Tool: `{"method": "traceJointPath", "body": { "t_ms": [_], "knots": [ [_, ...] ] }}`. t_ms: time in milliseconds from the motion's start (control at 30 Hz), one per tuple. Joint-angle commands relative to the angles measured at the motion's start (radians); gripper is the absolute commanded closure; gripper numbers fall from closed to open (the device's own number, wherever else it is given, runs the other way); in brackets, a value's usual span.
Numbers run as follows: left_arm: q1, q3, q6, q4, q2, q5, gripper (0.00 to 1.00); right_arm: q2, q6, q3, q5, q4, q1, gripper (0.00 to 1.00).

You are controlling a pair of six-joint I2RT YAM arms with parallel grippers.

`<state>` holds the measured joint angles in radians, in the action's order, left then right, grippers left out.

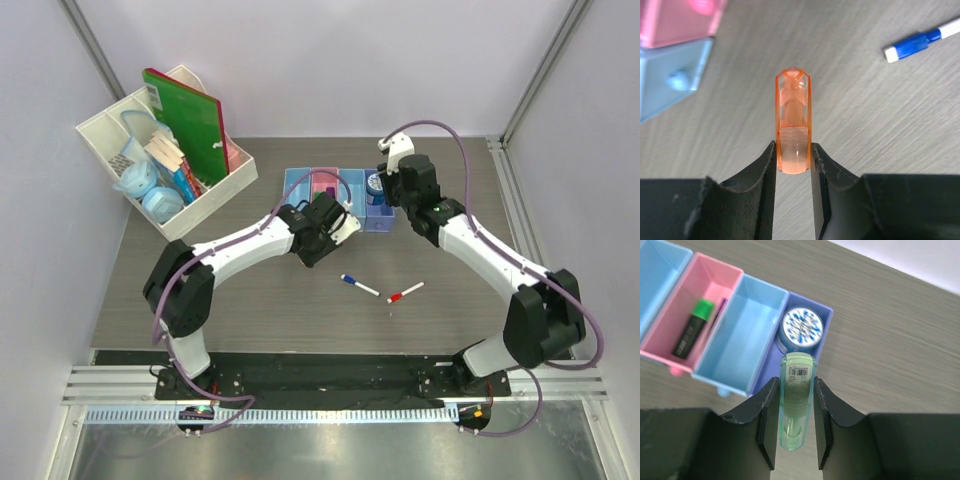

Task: Sort the stationery into containers
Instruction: Pick up the pen from the center of the board, then place the pen in the storage box.

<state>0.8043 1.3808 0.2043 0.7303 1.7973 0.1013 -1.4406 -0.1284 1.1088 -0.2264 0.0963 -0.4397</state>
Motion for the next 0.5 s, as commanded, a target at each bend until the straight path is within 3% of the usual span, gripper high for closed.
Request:
{"method": "traceJointPath", "body": {
  "t_ms": [0, 467],
  "knots": [
    [-0.001, -0.008, 0.061, -0.057, -0.075, 0.095, 1.00, -0.119, 0.101, 0.117, 0.111, -0.124, 0.002, 0.99],
    [-0.002, -0.049, 0.152, -0.177, -0.197, 0.190, 1.00, -0.498, 0.179, 0.393, 0.205, -0.144, 0.002, 0.99]
  ]
}}
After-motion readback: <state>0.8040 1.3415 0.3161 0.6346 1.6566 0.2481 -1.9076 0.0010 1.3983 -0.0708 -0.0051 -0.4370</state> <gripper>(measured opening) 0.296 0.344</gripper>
